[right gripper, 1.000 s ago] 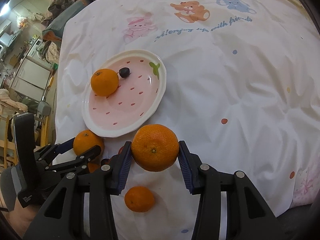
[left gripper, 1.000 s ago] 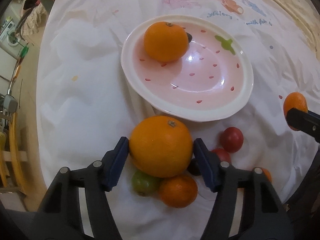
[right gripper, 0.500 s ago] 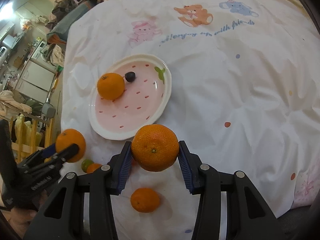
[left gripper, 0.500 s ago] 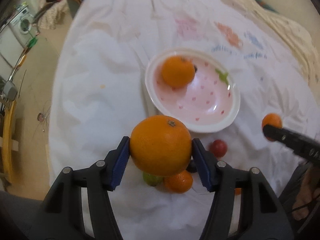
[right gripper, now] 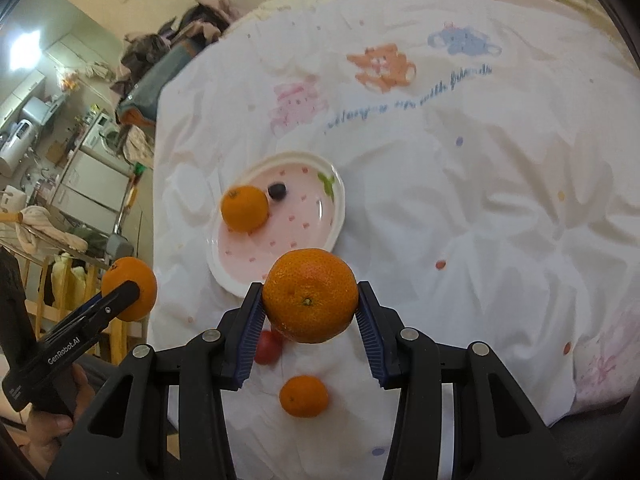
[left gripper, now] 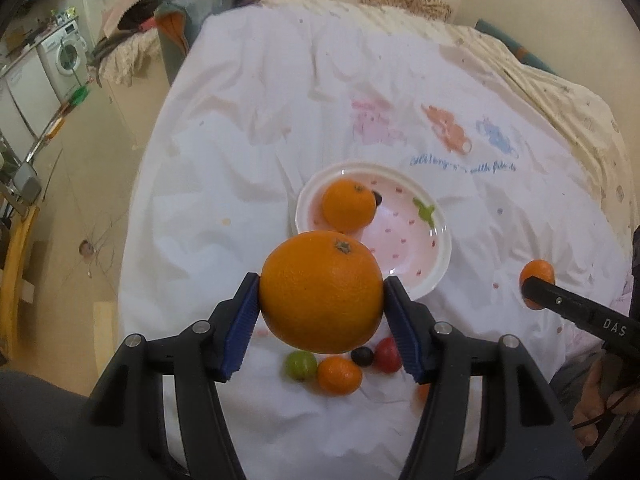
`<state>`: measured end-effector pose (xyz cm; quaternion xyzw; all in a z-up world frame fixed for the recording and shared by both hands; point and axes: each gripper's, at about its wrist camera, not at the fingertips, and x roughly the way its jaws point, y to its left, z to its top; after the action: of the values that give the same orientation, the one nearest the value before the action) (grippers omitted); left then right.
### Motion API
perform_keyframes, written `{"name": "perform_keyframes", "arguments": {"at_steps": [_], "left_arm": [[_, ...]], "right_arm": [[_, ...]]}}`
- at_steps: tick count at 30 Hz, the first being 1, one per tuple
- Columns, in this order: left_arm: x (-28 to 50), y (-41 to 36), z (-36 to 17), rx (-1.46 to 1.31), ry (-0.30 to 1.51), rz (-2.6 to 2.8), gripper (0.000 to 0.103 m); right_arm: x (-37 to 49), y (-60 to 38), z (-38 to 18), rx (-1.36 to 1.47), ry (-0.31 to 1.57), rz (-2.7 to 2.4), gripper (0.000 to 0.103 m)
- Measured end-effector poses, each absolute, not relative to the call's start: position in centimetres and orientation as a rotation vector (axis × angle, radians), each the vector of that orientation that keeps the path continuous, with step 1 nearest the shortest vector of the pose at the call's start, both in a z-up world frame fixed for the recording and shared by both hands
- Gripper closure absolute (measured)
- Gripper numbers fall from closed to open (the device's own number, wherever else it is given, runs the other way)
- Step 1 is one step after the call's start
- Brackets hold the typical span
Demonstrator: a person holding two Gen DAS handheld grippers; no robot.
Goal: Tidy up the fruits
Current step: 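Carry the large orange and the tangerine over the pink plate with both tools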
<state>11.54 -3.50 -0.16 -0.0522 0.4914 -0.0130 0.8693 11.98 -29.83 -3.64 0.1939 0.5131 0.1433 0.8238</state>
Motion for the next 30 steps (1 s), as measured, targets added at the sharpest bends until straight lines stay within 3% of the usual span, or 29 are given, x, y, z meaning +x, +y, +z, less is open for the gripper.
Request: {"name": "perform_keyframes", "arguments": {"at_steps": [18, 30], "left_arm": [[16.9, -4.6, 1.3, -0.067, 0.999, -0.066, 0.045], [19.6, -6.1, -3.4, -0.062, 1.074, -0.106, 0.045]], "right_arm": [[16.9, -31.8, -1.6, 0.505, 1.002, 0.351, 0.056], [21.6, -29.9, -3.8, 0.432, 1.076, 0.366, 0.056]]}}
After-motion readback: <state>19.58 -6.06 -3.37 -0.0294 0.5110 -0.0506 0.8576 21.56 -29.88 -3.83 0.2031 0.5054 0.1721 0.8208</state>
